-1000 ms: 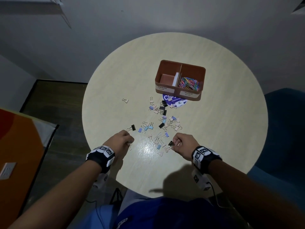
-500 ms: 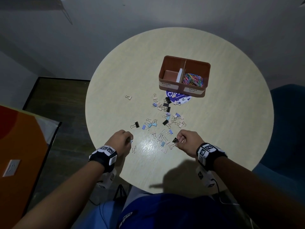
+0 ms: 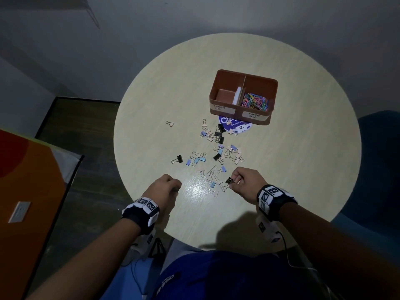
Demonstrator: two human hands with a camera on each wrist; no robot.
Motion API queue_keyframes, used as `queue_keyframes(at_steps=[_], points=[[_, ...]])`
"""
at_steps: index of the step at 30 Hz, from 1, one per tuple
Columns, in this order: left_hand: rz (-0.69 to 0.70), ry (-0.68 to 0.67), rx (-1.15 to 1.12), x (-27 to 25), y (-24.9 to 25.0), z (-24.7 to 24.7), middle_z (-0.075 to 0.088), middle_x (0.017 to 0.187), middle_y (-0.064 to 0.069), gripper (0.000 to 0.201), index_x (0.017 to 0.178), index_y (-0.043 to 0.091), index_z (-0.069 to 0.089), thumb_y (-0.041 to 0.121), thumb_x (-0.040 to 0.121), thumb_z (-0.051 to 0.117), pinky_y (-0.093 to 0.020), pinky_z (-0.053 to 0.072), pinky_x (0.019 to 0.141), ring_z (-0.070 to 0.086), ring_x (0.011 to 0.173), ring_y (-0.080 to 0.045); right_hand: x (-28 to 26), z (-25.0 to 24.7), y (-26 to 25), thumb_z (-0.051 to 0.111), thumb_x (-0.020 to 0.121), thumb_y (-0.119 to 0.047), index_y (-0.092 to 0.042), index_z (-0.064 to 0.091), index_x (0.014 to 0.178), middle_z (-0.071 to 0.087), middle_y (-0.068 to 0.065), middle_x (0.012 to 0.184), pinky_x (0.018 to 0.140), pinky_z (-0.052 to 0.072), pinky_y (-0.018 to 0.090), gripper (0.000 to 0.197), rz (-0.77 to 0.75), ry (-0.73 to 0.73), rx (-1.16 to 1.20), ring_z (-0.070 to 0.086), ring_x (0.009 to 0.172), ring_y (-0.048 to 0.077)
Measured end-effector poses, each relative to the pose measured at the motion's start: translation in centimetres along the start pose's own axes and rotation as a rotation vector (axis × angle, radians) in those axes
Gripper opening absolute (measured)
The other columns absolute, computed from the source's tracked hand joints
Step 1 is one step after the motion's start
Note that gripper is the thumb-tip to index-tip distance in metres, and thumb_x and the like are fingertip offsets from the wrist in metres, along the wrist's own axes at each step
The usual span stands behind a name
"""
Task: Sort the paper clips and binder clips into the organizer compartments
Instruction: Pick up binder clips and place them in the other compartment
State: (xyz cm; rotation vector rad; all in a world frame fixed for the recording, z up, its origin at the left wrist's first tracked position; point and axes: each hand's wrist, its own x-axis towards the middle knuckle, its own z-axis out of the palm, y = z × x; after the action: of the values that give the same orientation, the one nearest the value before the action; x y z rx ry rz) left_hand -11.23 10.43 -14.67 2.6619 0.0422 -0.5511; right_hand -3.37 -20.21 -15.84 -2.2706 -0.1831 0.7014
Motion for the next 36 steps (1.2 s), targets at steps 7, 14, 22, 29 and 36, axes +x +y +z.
queue_keyframes(at_steps=[7, 14, 22, 29, 36], points=[[-0.058, 0.079, 0.049, 1.2, 1.6, -0.1, 0.053, 0.087, 0.001, 0.015, 0.087, 0.019, 0.069, 0.012, 0.087, 0.056, -0.025, 0.044, 0.063, 0.059, 0.074, -0.023, -0.2, -0.1, -0.2, 0.077, 0.079, -0.018, -0.018, 0.063, 0.087, 0.063, -0.006, 0.086, 0.069, 0.050, 0.030, 0.016, 0.013, -0.010, -0.007, 0.060, 0.075, 0.016], [-0.094, 0.094, -0.009, 3.7, 3.9, -1.6, 0.053, 0.083, 0.003, 0.009, 0.081, 0.019, 0.067, 0.021, 0.084, 0.060, -0.021, 0.040, 0.062, 0.056, 0.071, -0.017, 0.1, -1.0, -1.1, 0.076, 0.079, -0.014, -0.018, 0.065, 0.085, 0.064, -0.002, 0.081, 0.062, 0.051, 0.026, 0.014, 0.092, -0.041, 0.102, 0.056, 0.066, 0.011], [0.092, 0.228, -0.111, 16.2, 13.3, -11.7, 0.063, 0.088, -0.006, 0.014, 0.093, 0.012, 0.069, 0.014, 0.079, 0.067, -0.025, 0.040, 0.069, 0.055, 0.078, -0.020, 8.0, -10.4, -9.6, 0.069, 0.085, -0.006, -0.013, 0.064, 0.085, 0.068, 0.006, 0.081, 0.052, 0.051, 0.015, 0.009, 0.046, 0.355, 0.240, 0.067, 0.069, 0.013], [0.169, 0.279, -0.134, 23.0, 18.1, -17.3, 0.072, 0.103, -0.007, 0.021, 0.106, 0.011, 0.071, 0.013, 0.086, 0.065, -0.027, 0.050, 0.085, 0.066, 0.097, -0.023, 14.3, -15.0, -12.7, 0.072, 0.083, -0.017, -0.014, 0.071, 0.094, 0.070, -0.001, 0.085, 0.073, 0.049, 0.021, 0.011, 0.018, 0.499, 0.059, 0.061, 0.074, 0.010], [0.117, 0.291, -0.105, 22.0, 13.2, -13.8, 0.070, 0.093, -0.012, 0.015, 0.092, 0.008, 0.070, 0.016, 0.090, 0.058, -0.032, 0.051, 0.074, 0.065, 0.084, -0.028, 10.7, -11.6, -9.0, 0.058, 0.087, -0.013, -0.020, 0.070, 0.083, 0.069, -0.008, 0.079, 0.070, 0.054, 0.026, 0.014, 0.010, 0.475, 0.100, 0.064, 0.074, 0.011]])
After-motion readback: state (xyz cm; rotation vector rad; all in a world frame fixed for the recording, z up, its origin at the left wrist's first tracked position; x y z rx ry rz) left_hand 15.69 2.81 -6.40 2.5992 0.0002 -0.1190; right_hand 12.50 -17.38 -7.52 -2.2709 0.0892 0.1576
